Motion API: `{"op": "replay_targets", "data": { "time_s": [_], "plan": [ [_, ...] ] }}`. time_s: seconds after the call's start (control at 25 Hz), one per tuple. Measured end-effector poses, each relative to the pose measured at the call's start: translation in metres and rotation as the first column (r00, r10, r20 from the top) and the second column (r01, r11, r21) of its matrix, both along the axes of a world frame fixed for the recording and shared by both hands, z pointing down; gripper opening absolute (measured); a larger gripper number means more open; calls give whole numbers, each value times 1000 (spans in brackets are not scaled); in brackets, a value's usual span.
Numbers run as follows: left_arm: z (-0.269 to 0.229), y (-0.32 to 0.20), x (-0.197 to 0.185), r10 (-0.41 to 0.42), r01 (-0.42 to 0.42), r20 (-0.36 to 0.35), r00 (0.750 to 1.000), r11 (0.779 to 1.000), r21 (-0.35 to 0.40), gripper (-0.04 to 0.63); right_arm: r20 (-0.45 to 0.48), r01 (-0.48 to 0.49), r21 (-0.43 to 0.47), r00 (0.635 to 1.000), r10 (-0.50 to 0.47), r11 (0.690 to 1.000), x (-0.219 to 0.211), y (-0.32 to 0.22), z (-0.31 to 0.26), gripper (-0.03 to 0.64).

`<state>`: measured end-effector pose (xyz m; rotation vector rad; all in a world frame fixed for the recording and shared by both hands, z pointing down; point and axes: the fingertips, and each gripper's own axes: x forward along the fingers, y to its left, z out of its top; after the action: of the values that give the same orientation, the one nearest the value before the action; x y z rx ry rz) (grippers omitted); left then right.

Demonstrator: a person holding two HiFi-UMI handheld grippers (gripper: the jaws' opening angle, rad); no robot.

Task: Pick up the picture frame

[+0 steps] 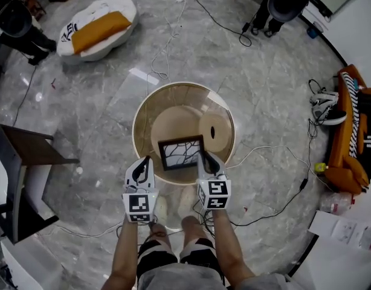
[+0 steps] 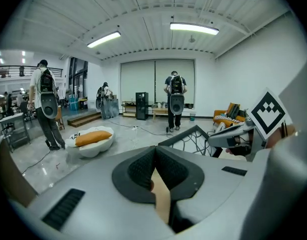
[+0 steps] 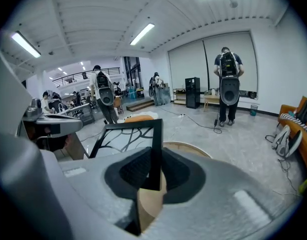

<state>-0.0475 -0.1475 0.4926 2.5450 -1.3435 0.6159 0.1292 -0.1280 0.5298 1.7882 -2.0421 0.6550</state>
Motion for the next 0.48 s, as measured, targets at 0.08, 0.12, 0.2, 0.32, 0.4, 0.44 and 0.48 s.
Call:
{"op": "replay_targets", "data": {
  "time_s": [0.08,0.12,0.2,0.32,0.4,0.44,0.48],
  "plan": [
    [-22,2,-1,5,-4,-6,1000,1000,21,18,-5,-10,31,1000,10,999,1,2,-27,64],
    [-33,2,-1,7,-6,-9,1000,999,34,18,-8,-14,47,1000,15,999,1,2,-41,64],
    [-57,4,-2,14,-13,-15,1000,998,54,18,-13,-22,76,1000,23,997,1,5,-67,64],
    [-92,9,-3,33,-31,-27,999,995,90,18,-23,-30,124,999,33,992,-1,11,-104,64],
    [-114,13,-2,47,-42,-36,998,992,119,18,-28,-37,154,999,42,987,-2,17,-126,64],
    [-124,17,-3,54,-48,-39,998,990,133,18,-30,-41,168,998,47,985,-2,21,-137,64],
    [-134,20,-3,60,-54,-41,997,988,144,18,-32,-45,180,998,51,983,-3,25,-147,64]
  ]
}}
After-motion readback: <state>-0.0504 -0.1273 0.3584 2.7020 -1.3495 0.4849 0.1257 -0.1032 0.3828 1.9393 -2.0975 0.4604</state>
